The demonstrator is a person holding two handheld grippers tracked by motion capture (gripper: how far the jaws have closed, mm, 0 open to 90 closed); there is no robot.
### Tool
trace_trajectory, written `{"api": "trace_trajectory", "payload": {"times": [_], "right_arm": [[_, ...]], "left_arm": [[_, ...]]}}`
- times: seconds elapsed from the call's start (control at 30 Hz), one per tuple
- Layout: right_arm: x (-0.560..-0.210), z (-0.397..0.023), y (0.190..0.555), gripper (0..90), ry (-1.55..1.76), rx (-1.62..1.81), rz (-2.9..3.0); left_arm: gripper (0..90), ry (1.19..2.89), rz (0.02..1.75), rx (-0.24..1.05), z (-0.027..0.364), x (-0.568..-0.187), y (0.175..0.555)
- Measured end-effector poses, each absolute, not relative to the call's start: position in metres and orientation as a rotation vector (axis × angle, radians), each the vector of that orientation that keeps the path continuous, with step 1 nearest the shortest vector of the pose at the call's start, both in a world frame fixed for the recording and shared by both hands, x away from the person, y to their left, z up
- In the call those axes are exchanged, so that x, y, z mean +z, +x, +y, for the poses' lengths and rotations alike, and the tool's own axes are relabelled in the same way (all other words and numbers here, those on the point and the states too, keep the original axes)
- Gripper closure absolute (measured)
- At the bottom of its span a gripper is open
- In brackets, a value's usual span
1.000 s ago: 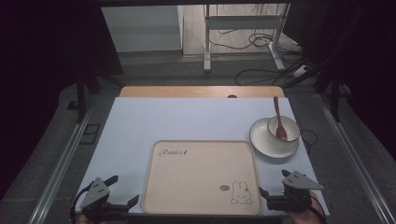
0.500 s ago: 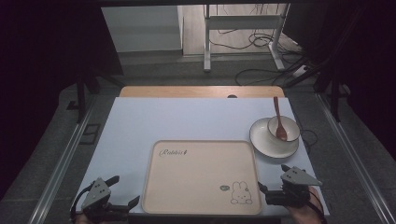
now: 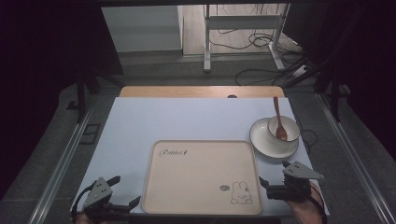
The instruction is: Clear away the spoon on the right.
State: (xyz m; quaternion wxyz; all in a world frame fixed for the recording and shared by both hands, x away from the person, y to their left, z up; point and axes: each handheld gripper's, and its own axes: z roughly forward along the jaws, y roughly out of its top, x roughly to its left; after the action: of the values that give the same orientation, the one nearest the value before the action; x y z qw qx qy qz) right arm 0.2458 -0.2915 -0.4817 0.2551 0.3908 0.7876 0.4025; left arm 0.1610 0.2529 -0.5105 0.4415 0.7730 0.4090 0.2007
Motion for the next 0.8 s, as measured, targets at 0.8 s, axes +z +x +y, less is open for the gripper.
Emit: {"api": "trace_trajectory", "payload": {"times": [0.8], "right_arm": [[-0.468, -0.288, 0.272, 0.7, 1.078, 1.112, 2.15]], "left_arm": [[0.0, 1.924, 1.019, 0.483, 0.253, -0.511, 0.162]]}}
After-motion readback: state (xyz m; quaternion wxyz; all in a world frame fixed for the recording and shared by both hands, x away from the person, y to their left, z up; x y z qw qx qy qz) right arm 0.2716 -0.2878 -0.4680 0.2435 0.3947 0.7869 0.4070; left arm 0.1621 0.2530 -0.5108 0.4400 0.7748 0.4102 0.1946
